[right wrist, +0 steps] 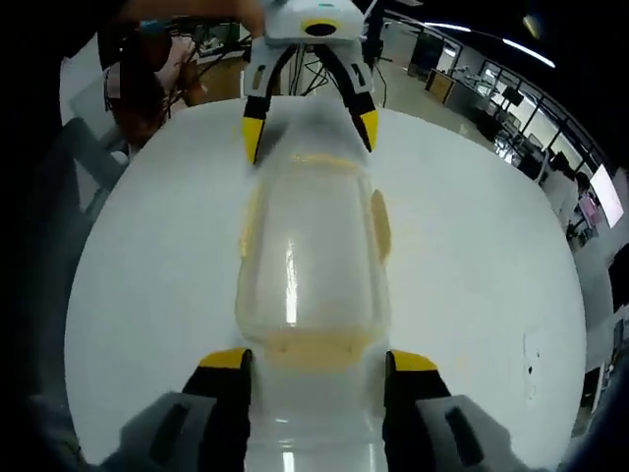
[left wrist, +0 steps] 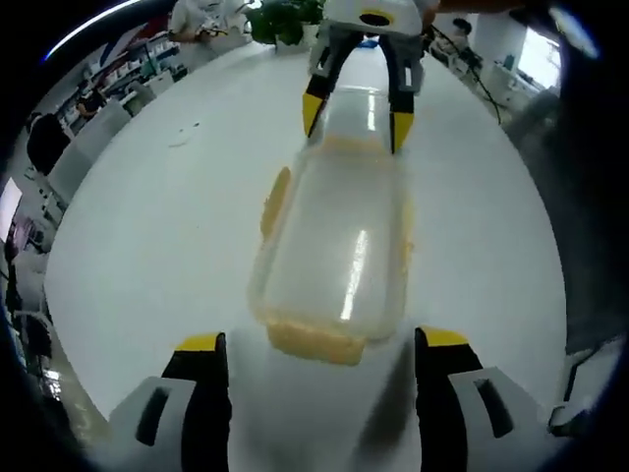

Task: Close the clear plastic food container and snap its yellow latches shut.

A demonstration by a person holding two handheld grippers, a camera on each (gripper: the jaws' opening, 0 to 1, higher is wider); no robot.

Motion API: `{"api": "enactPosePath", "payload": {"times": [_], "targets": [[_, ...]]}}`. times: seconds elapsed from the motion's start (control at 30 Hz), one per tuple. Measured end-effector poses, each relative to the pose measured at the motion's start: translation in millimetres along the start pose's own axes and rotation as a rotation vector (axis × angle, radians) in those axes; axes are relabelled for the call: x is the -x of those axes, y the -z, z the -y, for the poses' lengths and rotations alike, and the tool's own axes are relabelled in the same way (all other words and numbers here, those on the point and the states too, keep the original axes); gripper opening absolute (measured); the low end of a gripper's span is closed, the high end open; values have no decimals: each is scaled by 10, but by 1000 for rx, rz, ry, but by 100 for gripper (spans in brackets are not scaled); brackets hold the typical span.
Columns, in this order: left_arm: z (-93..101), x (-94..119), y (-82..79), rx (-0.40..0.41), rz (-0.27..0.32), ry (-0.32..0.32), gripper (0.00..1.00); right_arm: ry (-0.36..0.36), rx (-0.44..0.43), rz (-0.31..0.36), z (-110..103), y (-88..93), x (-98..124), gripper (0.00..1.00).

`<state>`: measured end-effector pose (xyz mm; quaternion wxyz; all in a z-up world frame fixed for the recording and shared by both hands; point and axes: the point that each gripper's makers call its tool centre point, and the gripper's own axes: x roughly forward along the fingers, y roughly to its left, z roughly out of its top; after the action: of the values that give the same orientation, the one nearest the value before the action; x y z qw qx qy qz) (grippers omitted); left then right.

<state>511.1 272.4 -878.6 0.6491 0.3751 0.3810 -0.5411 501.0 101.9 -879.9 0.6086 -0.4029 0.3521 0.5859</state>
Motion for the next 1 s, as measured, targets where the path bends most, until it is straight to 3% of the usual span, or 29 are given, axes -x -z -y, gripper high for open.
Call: {"api": "enactPosePath", "payload": {"times": [0.1, 0.17, 0.3, 0.5, 0.6, 0.67, 0.93, 1.0], "targets": [[23, -24, 21, -11, -14, 25, 61, 9, 10, -3, 36, -27, -25, 50], [10, -44, 71, -49, -47, 24, 59, 20, 25, -28, 59, -5, -28, 50], [8, -28, 45, -78, -49, 30, 58, -1, 8, -25, 43, -10, -33, 48], [112, -42, 49, -102, -70, 94, 45, -51, 27, -54, 3, -31, -78, 43], [117, -46, 45, -112, -74, 107, 40, -119, 40, -111, -81, 15, -83, 44], [111, -48, 40, -115, -82, 107, 37, -123, 90, -136, -55, 14, -100, 44], [97, -57, 33, -107, -110, 105, 37, -121, 96, -164, -31, 31, -96, 40], [83, -65, 23, -92, -111, 100, 37, -102, 46, -165, -29, 28, -97, 38]]}}
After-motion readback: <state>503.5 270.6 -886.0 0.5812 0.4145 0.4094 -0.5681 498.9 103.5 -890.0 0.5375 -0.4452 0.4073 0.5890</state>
